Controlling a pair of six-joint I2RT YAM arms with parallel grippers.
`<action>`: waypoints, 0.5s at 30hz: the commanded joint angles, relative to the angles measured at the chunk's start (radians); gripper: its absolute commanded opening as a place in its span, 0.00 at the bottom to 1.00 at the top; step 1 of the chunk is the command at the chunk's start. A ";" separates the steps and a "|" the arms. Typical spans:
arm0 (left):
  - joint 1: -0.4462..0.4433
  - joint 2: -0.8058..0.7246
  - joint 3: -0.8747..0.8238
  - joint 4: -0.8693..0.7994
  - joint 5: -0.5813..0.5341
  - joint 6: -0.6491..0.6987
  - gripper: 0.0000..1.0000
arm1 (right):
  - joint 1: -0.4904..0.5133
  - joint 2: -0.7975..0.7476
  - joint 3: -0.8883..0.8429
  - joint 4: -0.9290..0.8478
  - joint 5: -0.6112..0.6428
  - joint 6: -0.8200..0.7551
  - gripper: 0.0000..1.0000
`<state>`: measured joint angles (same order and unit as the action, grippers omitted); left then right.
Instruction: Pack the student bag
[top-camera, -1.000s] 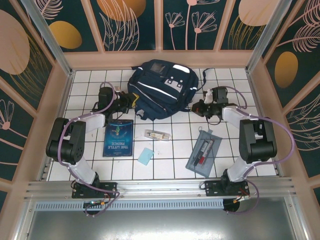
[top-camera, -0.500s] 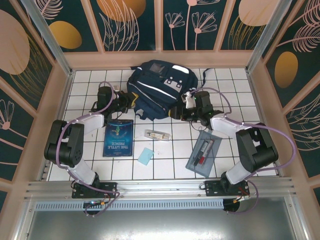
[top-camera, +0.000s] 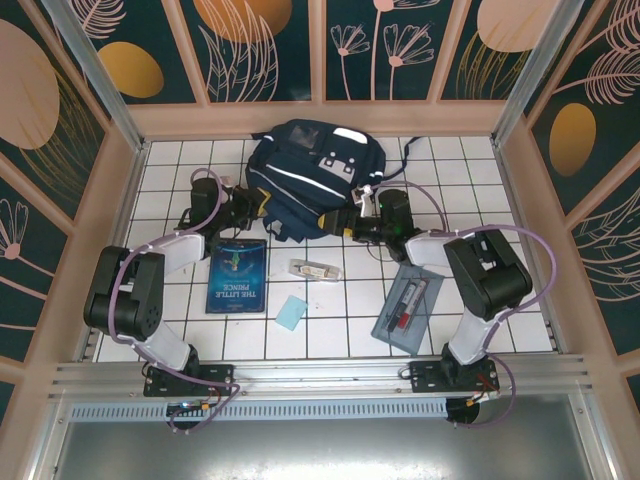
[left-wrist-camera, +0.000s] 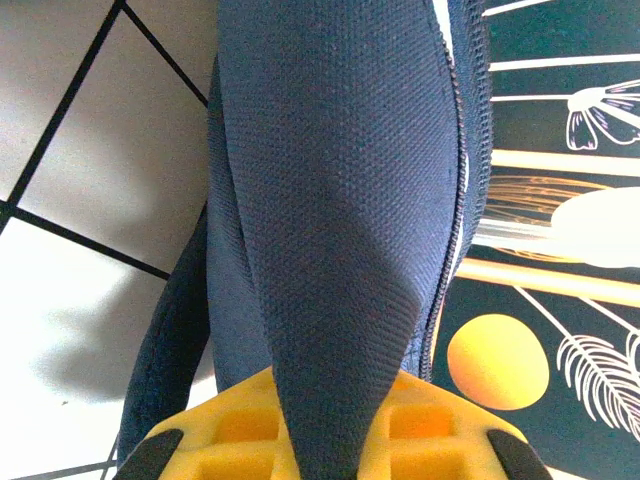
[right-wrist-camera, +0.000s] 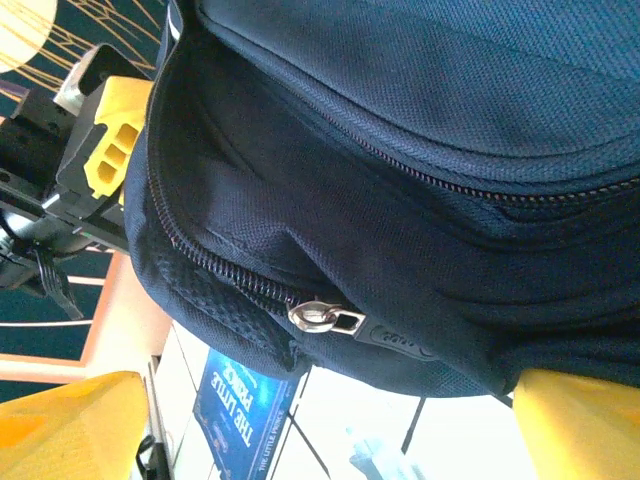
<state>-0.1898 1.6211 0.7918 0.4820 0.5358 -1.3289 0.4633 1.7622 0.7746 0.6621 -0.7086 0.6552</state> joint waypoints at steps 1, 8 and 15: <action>0.004 -0.056 -0.005 0.126 -0.026 -0.033 0.00 | 0.028 0.025 -0.008 0.206 0.008 0.087 0.95; 0.002 -0.067 -0.033 0.157 -0.051 -0.063 0.00 | 0.051 -0.094 -0.142 0.208 0.103 0.153 0.93; -0.006 -0.069 -0.034 0.181 -0.061 -0.082 0.00 | 0.054 -0.145 -0.167 0.175 0.125 0.126 0.92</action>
<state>-0.1947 1.6009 0.7513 0.5453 0.5137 -1.3930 0.5125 1.6417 0.6010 0.8024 -0.6178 0.7956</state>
